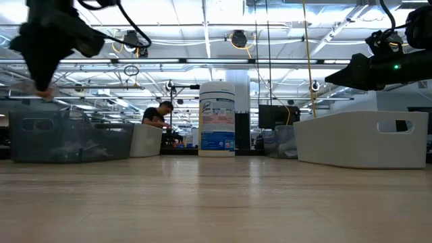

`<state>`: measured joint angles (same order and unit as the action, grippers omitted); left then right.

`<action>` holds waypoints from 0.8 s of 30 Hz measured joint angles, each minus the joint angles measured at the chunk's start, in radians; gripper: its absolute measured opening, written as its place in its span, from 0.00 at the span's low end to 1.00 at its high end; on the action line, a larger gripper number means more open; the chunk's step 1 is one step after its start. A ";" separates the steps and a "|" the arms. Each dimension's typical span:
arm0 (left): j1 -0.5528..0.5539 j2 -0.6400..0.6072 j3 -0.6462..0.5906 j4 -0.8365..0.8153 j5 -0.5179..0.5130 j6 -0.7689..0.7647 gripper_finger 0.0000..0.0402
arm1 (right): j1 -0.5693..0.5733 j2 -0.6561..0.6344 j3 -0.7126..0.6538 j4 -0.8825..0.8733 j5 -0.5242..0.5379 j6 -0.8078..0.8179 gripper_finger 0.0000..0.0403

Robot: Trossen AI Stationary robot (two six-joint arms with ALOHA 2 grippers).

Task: Pick & Place First Aid Supplies
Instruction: Put the orange ointment pack into the left black bin

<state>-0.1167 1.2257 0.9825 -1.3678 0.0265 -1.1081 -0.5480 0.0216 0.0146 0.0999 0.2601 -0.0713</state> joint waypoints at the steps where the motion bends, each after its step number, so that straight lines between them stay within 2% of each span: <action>1: 0.038 -0.005 0.000 0.000 -0.003 0.041 0.00 | 0.000 0.000 0.000 0.000 0.000 0.000 0.59; 9: 0.337 -0.011 0.000 0.002 -0.006 0.347 0.00 | 0.000 0.000 0.000 0.000 0.000 0.000 0.59; 12: 0.419 -0.004 0.000 0.022 -0.049 0.426 0.00 | 0.000 0.000 0.000 0.000 0.000 0.000 0.59; 19: 0.466 0.080 -0.049 0.198 -0.081 0.584 0.00 | 0.000 0.000 0.000 0.000 0.000 0.000 0.59; 24: 0.466 0.130 -0.086 0.326 -0.107 0.616 0.00 | 0.000 0.000 0.000 0.000 0.000 0.000 0.59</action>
<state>0.3492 1.3555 0.8965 -1.0417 -0.0802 -0.4919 -0.5480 0.0216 0.0143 0.0998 0.2600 -0.0713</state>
